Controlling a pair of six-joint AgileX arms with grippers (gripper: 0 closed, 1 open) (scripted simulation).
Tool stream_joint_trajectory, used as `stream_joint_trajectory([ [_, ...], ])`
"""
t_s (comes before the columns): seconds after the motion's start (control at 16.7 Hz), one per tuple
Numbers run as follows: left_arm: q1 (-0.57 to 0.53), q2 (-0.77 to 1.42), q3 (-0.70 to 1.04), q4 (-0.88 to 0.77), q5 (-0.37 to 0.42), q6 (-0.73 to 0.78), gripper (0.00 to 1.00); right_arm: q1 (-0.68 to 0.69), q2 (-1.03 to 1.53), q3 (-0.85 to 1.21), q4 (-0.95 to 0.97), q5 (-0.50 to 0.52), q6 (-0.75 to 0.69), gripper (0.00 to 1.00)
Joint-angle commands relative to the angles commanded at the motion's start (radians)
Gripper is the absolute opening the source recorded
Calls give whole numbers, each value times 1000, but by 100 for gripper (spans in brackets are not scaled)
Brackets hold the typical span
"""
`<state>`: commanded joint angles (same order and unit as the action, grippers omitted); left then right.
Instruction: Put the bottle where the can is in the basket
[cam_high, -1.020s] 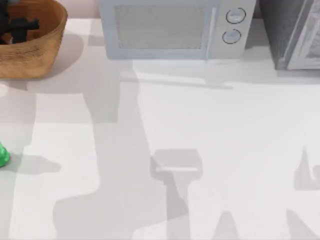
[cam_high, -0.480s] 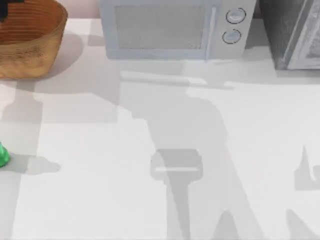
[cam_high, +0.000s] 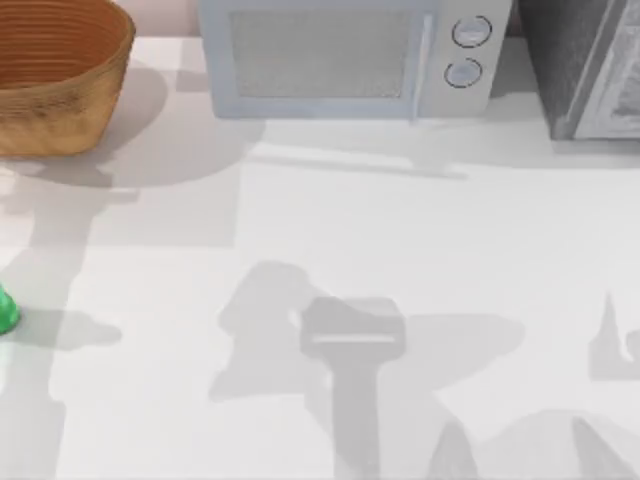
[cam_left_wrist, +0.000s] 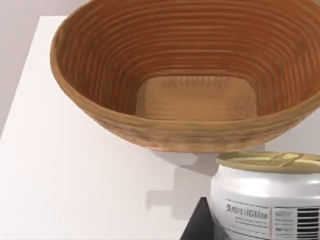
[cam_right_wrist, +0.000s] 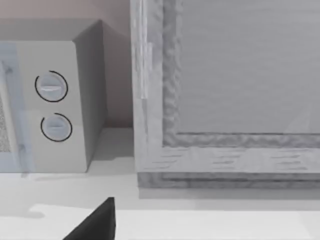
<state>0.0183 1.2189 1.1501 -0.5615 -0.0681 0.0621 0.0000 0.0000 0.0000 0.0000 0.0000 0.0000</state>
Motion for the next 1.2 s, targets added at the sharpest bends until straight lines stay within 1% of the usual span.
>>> stream_joint_trajectory([
  [0.3,-21,-616,-574,262,3,-22,0,0,0,0,0,0,0,100],
  [0.48,-25,-904,-842,397,24,-38,0,0,0,0,0,0,0,100],
  [0.6,-24,-1046,-979,468,40,-47,0,0,0,0,0,0,0,100],
  [0.72,-22,-1146,-1078,521,55,-55,0,0,0,0,0,0,0,100],
  [0.84,-19,-1205,-1136,554,66,-61,0,0,0,0,0,0,0,100],
  [1.2,-18,-1214,-1150,559,67,-60,0,0,0,0,0,0,0,100],
])
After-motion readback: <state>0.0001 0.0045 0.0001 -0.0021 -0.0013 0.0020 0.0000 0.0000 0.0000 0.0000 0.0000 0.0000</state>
